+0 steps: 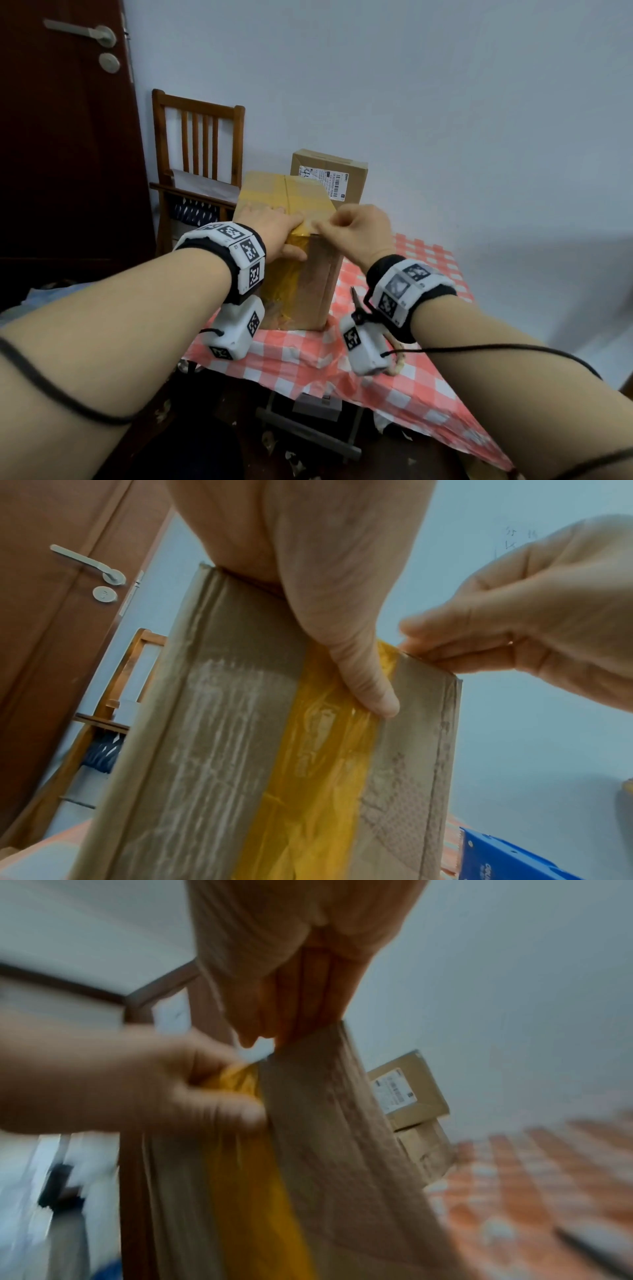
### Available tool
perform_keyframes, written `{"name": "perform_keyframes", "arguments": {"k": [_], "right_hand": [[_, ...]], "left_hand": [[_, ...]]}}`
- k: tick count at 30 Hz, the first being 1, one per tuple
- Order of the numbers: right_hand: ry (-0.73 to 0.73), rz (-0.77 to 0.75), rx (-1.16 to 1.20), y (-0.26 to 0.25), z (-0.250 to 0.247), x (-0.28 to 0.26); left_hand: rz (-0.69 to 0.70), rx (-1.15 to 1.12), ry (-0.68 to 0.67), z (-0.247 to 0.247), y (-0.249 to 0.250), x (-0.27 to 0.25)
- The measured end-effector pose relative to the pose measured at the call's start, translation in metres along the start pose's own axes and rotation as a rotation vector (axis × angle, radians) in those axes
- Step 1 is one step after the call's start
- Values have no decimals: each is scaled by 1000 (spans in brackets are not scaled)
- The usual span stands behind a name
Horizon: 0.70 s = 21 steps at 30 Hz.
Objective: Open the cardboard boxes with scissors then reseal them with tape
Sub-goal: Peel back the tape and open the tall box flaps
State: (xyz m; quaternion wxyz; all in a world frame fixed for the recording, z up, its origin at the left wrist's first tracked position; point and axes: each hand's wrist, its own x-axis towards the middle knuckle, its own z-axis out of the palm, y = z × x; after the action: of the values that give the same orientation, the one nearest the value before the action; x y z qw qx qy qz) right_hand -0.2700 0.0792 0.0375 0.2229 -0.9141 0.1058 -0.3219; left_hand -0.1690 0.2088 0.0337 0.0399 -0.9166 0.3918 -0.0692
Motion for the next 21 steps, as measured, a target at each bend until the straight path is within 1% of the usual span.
{"name": "perform_keyframes", "arguments": {"k": [1,2,3,5,6,7,8,11,13,15,16,19,21], "right_hand": [[81,124,180,0,-2,5],[99,240,271,-1,-4,10],[37,342,264,-3,-3,14],[-182,519,245,-5,5,17],[-259,576,291,-6,10,18],[-285,608,361,-6,13,19],[-270,619,403,-4,16,21],[-207,582,371,-1,13,19],[-180,533,297,3,9,18],[-177,461,167,3,6,20],[-203,436,107,0,5,23],[-342,386,-112,-12,4,32],[-388,388,-222,-17,6,35]], "left_hand": [[-5,-7,-4,-1,-1,0],[-7,-12,-8,-1,-1,0],[-7,-16,-11,-2,0,1],[-6,-19,-12,-2,1,0],[-6,-22,-11,-2,1,0],[-6,-23,-9,-2,0,-1],[-4,-27,-3,-1,-1,-1],[4,-24,-2,-2,0,-3],[8,-9,-7,-4,3,-3],[8,-8,-10,-5,4,-3],[8,-12,-11,-6,4,-2],[2,-29,-18,-6,4,-4],[-5,-26,-14,-7,3,-5]]}}
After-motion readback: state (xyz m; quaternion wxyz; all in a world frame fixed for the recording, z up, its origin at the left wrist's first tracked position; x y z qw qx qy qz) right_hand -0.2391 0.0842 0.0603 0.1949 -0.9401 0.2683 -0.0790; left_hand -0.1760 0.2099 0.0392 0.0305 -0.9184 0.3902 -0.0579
